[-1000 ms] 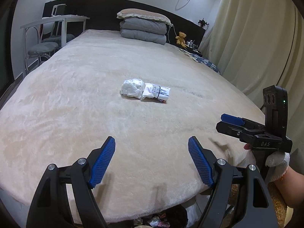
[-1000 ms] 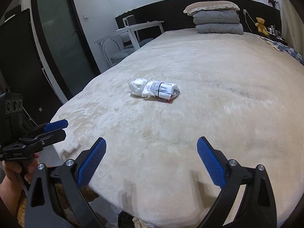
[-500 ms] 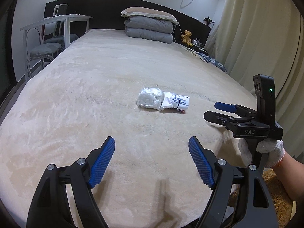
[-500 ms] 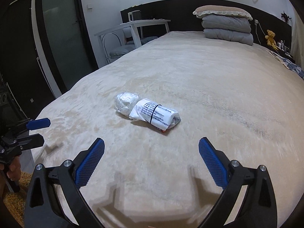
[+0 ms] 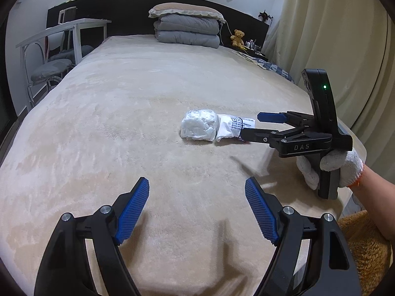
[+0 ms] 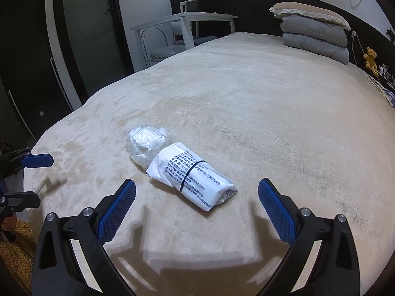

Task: Collect trash
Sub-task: 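Move both tools back over the bed toward the white bag and packet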

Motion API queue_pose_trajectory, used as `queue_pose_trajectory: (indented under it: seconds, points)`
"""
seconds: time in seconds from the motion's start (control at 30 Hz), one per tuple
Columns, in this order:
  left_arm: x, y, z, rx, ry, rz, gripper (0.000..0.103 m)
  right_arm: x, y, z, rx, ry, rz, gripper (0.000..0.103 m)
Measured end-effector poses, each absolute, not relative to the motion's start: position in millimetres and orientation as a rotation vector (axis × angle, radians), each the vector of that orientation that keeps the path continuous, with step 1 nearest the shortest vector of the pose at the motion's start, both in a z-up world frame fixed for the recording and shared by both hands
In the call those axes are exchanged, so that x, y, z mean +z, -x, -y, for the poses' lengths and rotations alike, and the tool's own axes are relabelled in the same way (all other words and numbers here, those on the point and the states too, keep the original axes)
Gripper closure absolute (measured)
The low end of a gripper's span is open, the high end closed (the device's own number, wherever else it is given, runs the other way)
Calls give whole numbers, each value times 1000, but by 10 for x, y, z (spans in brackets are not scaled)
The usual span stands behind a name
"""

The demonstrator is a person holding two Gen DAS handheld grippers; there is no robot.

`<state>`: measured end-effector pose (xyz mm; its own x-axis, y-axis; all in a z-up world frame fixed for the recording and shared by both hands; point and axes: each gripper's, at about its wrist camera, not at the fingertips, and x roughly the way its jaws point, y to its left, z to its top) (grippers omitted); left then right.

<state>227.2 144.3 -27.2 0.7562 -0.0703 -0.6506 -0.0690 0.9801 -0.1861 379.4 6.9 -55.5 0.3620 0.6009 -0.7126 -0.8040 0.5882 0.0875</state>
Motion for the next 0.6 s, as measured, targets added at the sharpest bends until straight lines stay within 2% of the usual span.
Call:
queue_pose_trajectory:
  seconds: [0.3, 0.43, 0.5, 0.6]
  points:
    - [-346, -2306, -1463, 8, 212, -734, 25, -633, -3886, -270, 963, 383, -761, 6]
    - [-358, -2276, -1528, 21, 236, -729, 25, -703, -3926, -325, 977, 405, -782, 15]
    - [-364, -2267, -1571, 29, 254, -727, 25, -749, -3910, -344, 986, 415, -792, 28]
    - [-352, -2246, -1604, 35, 277, -718, 25, -788, -3870, -342, 968, 433, -771, 36]
